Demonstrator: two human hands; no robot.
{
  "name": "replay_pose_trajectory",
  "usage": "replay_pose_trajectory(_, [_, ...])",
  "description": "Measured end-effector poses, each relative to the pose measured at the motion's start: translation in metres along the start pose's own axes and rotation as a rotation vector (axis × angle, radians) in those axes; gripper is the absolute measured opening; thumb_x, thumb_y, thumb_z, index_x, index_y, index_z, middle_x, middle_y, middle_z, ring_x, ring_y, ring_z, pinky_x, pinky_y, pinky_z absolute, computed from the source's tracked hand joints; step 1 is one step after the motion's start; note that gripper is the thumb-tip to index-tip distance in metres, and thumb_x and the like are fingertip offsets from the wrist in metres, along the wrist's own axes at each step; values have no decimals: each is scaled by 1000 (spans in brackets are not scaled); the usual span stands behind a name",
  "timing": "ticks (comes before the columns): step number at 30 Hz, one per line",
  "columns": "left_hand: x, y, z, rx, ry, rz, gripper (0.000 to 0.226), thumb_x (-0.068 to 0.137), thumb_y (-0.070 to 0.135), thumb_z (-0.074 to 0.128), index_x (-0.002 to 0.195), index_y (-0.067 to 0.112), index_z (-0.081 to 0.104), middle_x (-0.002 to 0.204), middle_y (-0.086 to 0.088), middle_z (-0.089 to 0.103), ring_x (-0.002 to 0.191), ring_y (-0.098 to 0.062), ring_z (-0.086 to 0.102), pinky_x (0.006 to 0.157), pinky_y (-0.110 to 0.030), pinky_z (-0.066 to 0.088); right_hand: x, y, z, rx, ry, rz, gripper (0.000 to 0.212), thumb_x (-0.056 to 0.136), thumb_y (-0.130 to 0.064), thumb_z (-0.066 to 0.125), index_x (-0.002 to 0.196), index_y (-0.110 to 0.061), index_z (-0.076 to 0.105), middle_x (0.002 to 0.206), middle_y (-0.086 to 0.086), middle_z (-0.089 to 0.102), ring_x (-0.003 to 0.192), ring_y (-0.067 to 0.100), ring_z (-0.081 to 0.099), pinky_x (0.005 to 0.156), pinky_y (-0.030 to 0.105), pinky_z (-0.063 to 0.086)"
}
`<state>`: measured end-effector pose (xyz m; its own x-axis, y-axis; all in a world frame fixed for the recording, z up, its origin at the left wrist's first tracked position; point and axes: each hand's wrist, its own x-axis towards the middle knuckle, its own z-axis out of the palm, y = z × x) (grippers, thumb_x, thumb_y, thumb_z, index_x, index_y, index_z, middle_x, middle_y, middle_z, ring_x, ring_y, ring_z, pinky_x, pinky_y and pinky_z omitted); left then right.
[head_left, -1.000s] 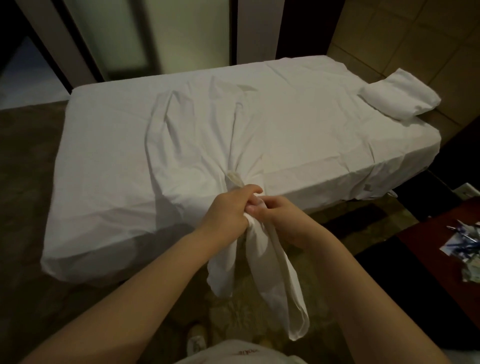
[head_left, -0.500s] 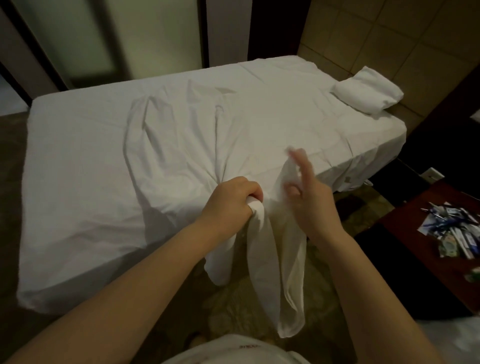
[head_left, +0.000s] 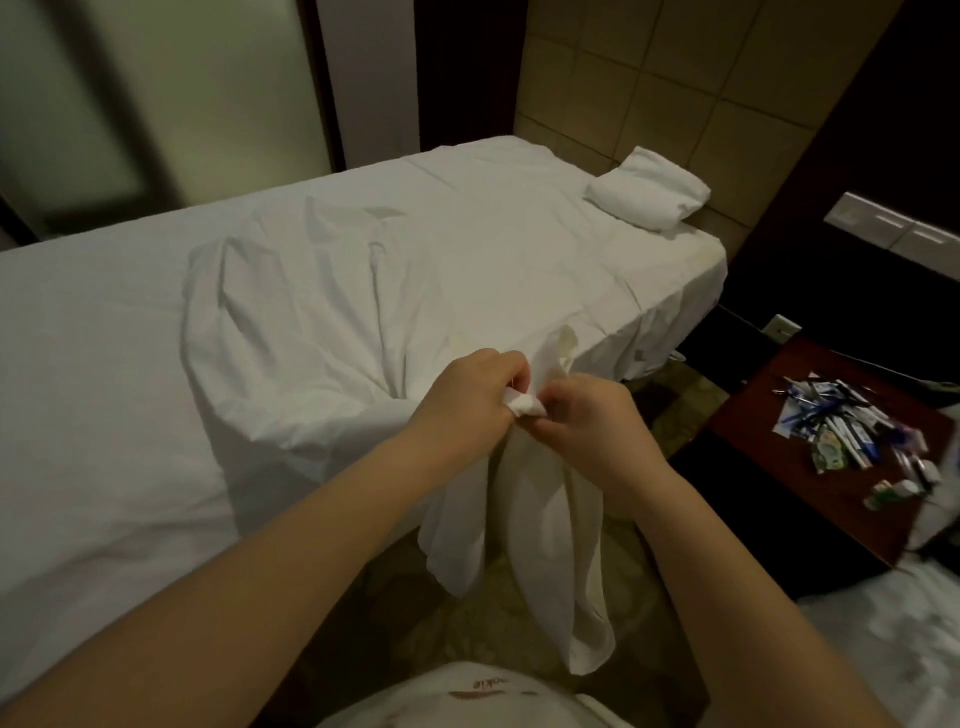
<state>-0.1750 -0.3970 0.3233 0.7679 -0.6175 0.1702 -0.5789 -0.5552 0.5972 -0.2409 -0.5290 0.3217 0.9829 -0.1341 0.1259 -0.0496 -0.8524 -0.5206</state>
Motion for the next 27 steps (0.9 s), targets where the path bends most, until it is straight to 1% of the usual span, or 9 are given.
replay_pose_trajectory(5, [5,-14,14,73,35,8,8,93,18,49,90,19,42,88,0,46,78,-18,48,61,-17,32,7,7,-12,-104,149,9,13,83,-21,67,77,-9,63,74,1,53,68,17,48,57,22,31])
replay_pose_trajectory(11, [11,-24,19,-4,45,-26,11,93,20,53,97,21,43,91,-1,55,77,-15,54,71,-20,45,5,18,-17,-61,259,62,11,81,-17,70,84,-8,66,82,5,61,76,20,55,70,36,50])
replay_pose_trajectory(14, [14,-29,12,-220,-102,93,15,93,16,53,101,28,48,88,2,59,78,-14,57,74,-23,51,-1,16,-28,4,145,93,8,81,-17,70,80,-12,64,76,0,59,72,15,55,66,24,47])
replay_pose_trajectory(16, [14,-29,3,-410,-187,135,18,91,18,56,97,34,54,88,6,62,82,-11,60,75,-20,53,-3,19,-40,32,-11,90,8,81,-16,70,75,-13,65,70,0,59,67,12,55,62,22,44])
replay_pose_trajectory(18, [23,-26,-8,-481,-244,133,19,88,18,60,91,37,60,84,8,63,78,-7,58,71,-19,51,-1,19,-52,38,-69,86,17,81,-17,70,66,-17,63,60,-1,56,55,4,50,54,16,40])
replay_pose_trajectory(20, [33,-20,-18,-447,-415,94,9,85,26,62,87,35,61,77,8,61,72,-6,55,67,-18,46,5,21,-58,62,-2,101,31,81,-17,71,55,-25,54,51,-7,48,47,2,45,47,12,35])
replay_pose_trajectory(22, [38,-16,-27,-403,-583,67,7,77,37,59,80,32,57,73,11,56,71,-6,52,67,-20,43,10,20,-58,60,72,110,32,81,-18,71,55,-24,54,50,-7,48,47,3,43,47,11,33])
replay_pose_trajectory(24, [40,-19,-33,-405,-614,56,8,74,38,59,71,33,53,66,16,51,67,-5,50,65,-21,41,12,20,-55,6,121,91,26,81,-19,71,60,-13,59,54,0,52,51,8,44,49,17,33])
replay_pose_trajectory(27, [42,-25,-38,-327,-548,24,12,74,36,62,69,29,54,64,14,49,63,-6,48,63,-21,40,14,24,-51,-74,230,95,26,81,-19,70,62,-6,58,54,1,49,51,8,42,49,19,30])
